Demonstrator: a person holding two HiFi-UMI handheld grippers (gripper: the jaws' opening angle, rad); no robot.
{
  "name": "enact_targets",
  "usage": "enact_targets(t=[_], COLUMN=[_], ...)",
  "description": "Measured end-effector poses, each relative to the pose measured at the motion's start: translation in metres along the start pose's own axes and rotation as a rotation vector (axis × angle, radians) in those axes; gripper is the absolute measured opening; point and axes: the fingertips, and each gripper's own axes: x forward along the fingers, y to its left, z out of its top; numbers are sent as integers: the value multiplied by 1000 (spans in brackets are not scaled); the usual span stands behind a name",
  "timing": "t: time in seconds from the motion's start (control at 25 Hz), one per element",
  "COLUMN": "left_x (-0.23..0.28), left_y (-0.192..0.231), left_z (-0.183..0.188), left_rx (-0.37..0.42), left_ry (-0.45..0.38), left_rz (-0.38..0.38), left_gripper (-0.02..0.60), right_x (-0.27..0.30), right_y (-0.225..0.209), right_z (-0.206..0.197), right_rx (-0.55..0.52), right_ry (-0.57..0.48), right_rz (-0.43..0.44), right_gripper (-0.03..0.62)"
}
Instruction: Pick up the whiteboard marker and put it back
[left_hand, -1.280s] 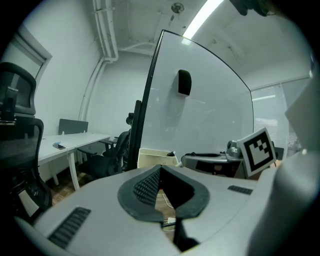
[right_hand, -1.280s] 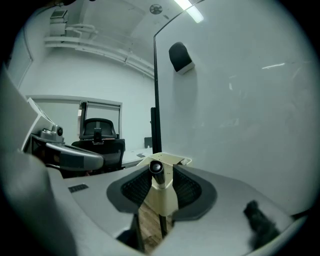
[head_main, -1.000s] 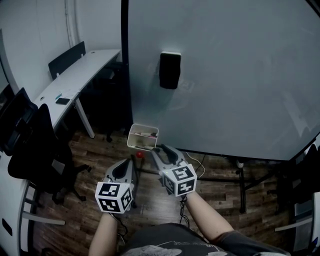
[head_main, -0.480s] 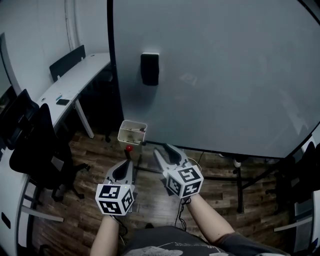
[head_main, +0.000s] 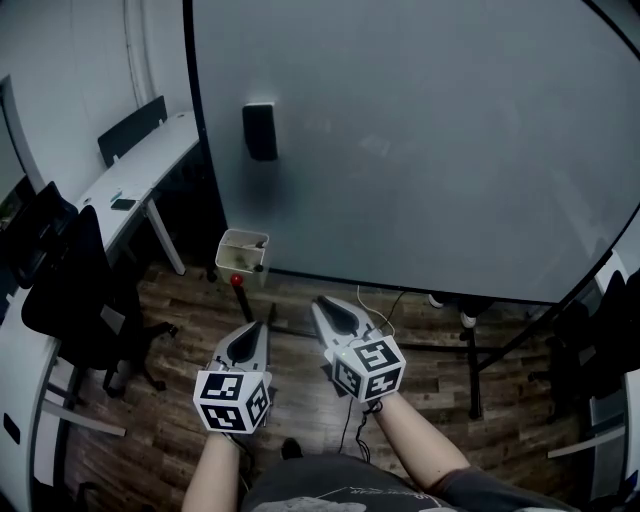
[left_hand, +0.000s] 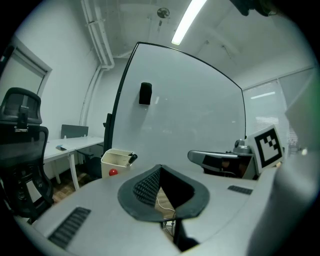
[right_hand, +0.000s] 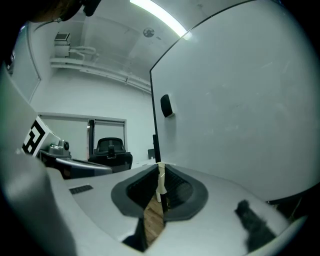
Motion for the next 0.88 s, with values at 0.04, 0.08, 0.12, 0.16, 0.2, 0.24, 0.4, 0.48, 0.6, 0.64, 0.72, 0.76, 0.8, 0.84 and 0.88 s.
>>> enact_targets(t=[0.04,0.08,0.12,0.16,0.2,0.24,0.4,0.48,0.6,0.64,0.72,0.76,0.8,0.84,0.88], left_x=[-4,-8,-13,-18,-23,-28,-49,-60,-74,-78,-86,-89,-93,-96,-99], left_y=[-6,-12,-17,-22,-26,-31,-51,-61,-77,-81,-90,-94,-98,-101,-104], left_z=[-1,-2,-3,-5,-7,-9,-23,-29,-38,-41,-47,-50,-53,-56,-58], left_rx=[2,2,0,-1,0,1,-9,-17,-24,-27,-34,-36,-37,-38,-38], left_ry=[-2,-5,-8,-10,-10,-8,3,6,5,6,8,10,13,15,17], left_rz=[1,3,6,10,15,20,32,33,40,42,47,49,50,50,51], left_gripper=[13,14,14,14,13,14,14,14,14,14,14,14,14,13,14], right_x=[-6,-13,-20,-27,-33,-40,-70,-86,-110,-117,-130,-136,-142,-147,-151], right_y=[0,0,1,3,6,9,21,28,35,35,35,34,35,36,38], right_z=[-1,-2,-3,-4,-6,-7,-17,-21,-26,-29,-34,-37,-39,-41,-43], right_rx=[-3,-7,-10,-13,-16,-19,-24,-23,-39,-43,-44,-42,-40,-37,-35], right_ry=[2,5,9,13,18,23,60,72,81,85,96,102,109,116,120], right_rz=[-4,-6,-5,-2,3,10,41,61,70,68,61,60,61,65,68], right_gripper=[46,38,34,31,29,26,23,23,21,21,21,21,23,21,23])
